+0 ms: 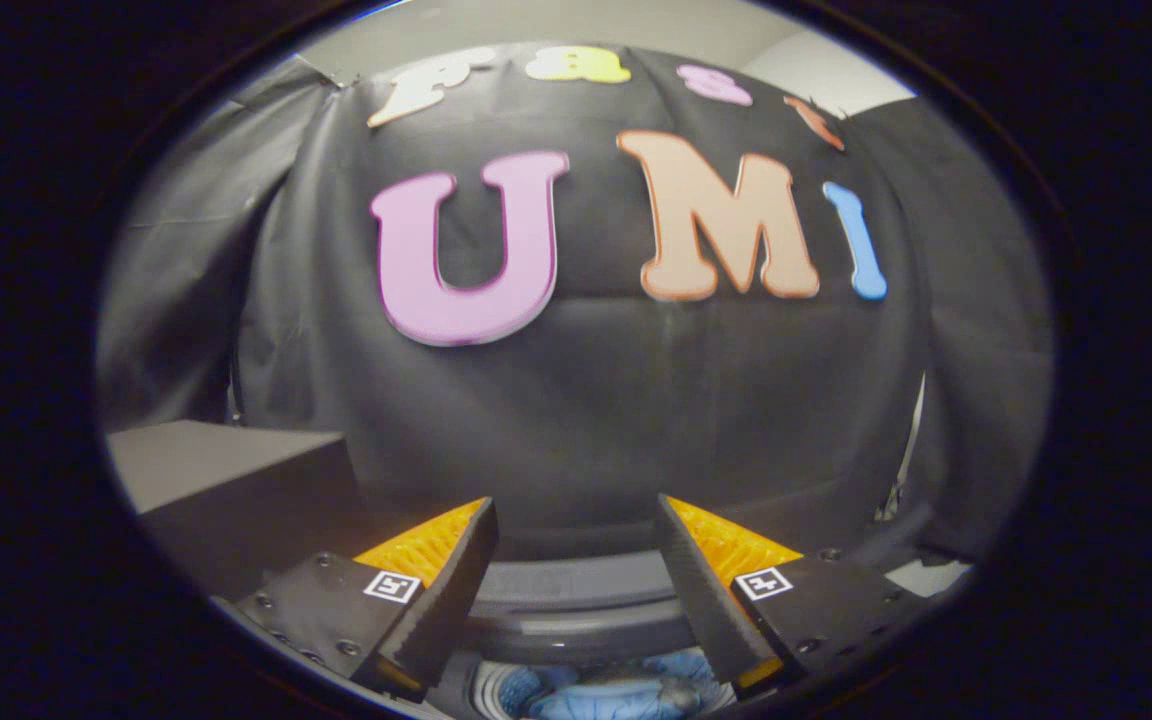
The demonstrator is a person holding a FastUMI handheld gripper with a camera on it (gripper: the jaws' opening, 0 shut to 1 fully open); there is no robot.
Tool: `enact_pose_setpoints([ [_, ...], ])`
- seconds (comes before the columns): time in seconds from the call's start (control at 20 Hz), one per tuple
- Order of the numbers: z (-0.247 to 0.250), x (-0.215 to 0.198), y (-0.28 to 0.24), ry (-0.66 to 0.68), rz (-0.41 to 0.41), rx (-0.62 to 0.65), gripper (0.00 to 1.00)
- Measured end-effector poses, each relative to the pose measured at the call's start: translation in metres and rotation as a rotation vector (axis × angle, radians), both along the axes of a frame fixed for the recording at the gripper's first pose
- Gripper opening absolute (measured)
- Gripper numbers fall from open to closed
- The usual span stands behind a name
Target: Put the clothes into the washing machine and then close the washing machine lid.
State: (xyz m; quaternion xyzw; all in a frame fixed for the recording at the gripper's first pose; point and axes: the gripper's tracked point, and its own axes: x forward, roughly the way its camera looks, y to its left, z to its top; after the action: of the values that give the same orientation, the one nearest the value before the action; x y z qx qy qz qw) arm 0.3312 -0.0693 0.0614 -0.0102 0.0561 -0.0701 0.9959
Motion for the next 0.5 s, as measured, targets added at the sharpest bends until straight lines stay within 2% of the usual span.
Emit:
enact_pose_setpoints([
  [0.1, -0.02, -0.011, 0.013, 0.062, 0.025, -0.015, 0.98],
  [0.5, -0.023, -0.074, 0.051, -0.043, 0.094, -0.089, 0.98],
])
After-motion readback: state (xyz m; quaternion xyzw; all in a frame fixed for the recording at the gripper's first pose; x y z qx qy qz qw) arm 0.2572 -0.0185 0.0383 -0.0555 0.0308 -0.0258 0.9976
